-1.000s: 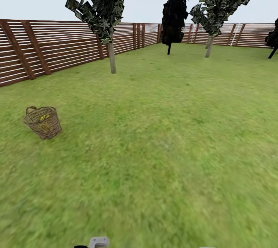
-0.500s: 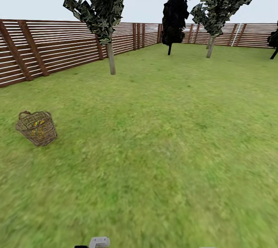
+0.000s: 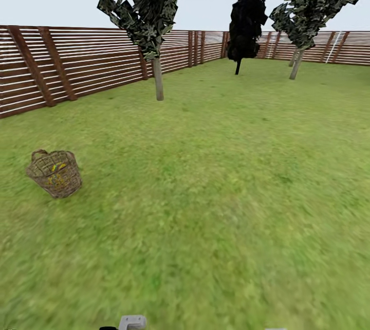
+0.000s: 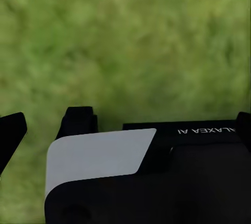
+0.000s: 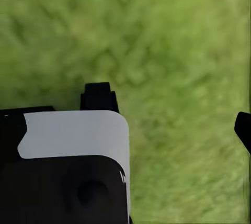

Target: Take the three Easter eggs out of the wicker basket on the lawn in the garden, then place them on the lawn next to a single tree (choose any tree) so that all three eggs are next to the same tree and none are left in the basket.

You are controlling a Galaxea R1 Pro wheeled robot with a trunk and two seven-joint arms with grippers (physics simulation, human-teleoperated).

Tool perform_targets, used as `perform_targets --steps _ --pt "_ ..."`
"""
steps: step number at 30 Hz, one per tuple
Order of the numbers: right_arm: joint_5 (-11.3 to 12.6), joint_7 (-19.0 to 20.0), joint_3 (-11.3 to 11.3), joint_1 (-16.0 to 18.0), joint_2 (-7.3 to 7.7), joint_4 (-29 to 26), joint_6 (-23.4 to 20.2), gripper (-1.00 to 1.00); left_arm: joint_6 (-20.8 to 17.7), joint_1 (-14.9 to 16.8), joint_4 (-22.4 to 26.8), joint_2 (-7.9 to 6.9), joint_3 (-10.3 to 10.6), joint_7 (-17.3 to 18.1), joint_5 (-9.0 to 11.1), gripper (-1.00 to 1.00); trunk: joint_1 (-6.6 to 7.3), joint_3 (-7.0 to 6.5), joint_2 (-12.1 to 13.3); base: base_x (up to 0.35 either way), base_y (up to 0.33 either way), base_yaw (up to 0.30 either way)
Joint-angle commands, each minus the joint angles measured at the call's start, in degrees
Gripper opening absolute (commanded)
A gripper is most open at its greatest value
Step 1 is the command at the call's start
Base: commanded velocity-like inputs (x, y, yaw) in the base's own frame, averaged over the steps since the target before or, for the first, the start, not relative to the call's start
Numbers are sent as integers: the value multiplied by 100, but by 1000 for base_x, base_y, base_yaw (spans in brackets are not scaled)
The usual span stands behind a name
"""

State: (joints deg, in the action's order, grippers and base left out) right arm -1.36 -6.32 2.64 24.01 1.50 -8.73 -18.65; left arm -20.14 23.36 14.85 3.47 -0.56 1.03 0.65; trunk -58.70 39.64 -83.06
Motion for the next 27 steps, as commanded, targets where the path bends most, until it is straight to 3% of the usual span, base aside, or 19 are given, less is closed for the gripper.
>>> perform_targets --steps 1,12,27 --pt "-13 -9 26 -2 -3 -15 -34 100 -33 2 9 -1 -6 11 5 100 -3 5 -2 326 0 286" --pt "-13 -9 26 -2 -4 -18 -34 100 -33 2 9 -4 -6 11 5 100 -3 5 -2 326 0 277" --pt "-12 -7 31 -2 77 -31 86 100 -33 2 9 -4 -6 11 5 100 -3 5 -2 326 0 16"
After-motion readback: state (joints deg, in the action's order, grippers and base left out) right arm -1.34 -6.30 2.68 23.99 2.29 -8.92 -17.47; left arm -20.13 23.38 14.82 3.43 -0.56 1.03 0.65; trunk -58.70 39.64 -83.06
